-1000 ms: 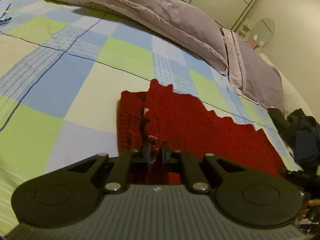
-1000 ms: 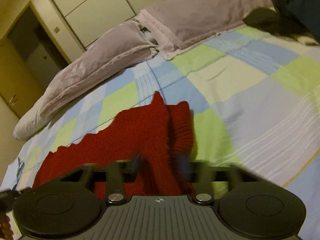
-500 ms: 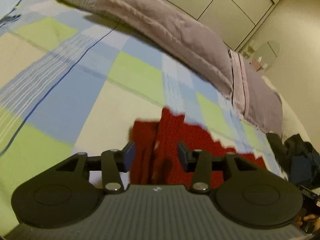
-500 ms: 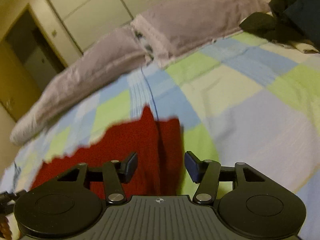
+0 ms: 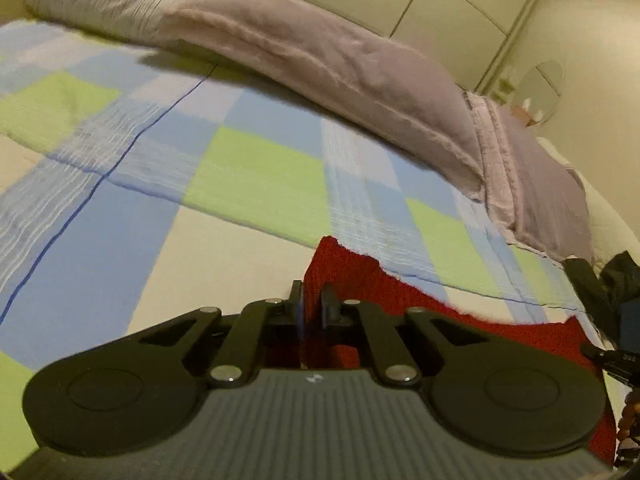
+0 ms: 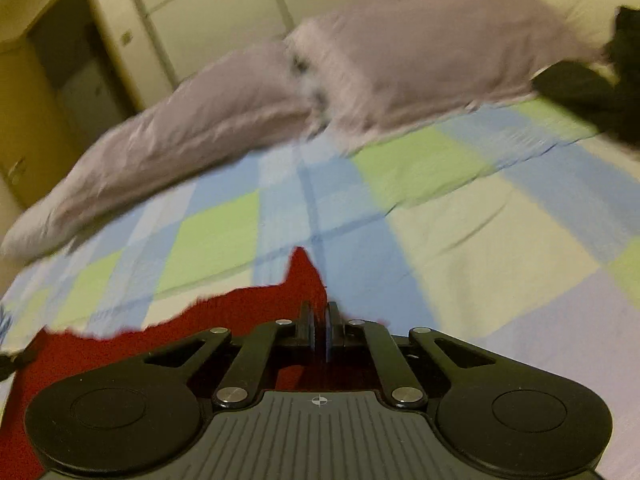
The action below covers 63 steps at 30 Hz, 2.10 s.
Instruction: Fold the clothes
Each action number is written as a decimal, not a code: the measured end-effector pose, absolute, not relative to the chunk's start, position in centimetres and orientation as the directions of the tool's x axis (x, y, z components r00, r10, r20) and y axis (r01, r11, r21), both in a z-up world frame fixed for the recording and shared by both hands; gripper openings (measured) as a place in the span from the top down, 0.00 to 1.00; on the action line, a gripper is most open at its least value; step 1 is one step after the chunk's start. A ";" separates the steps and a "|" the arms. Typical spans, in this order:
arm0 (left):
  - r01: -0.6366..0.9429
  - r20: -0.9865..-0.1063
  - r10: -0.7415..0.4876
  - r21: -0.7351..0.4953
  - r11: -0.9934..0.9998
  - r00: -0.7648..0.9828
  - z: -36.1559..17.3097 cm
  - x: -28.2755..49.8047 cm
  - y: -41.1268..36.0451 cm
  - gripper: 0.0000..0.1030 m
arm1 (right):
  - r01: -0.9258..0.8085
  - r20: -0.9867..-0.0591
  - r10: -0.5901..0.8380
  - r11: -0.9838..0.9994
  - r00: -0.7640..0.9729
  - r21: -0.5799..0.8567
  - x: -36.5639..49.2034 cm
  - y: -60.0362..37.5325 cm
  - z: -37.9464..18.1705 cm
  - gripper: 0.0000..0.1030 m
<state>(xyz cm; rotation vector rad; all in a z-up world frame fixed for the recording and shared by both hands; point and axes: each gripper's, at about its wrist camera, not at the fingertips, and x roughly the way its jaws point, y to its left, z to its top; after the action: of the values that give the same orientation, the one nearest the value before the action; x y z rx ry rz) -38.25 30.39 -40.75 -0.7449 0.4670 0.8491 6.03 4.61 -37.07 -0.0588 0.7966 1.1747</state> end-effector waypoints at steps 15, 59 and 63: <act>-0.836 -0.588 0.618 -0.208 0.508 0.522 -34.2 -38.4 22.3 0.81 | -0.893 -0.554 0.819 0.351 0.147 0.282 1.2 0.1 -32.1 0.49; -0.916 -0.742 0.607 -0.021 0.401 0.283 -32.3 -45.8 -0.1 0.66 | -0.897 -0.718 0.651 0.434 0.246 0.086 -16.6 -16.4 -31.1 0.37; -0.913 -0.733 0.615 -0.021 0.407 0.291 -31.6 -46.7 -1.5 0.65 | -0.896 -0.709 0.660 0.434 0.249 0.090 -17.3 -17.2 -30.6 0.37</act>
<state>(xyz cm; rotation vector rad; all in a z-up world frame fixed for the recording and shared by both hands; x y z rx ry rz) -46.65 -1.45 -31.65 -0.4897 0.7161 1.0739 -17.25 -17.17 -30.59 -0.3674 0.7553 1.0925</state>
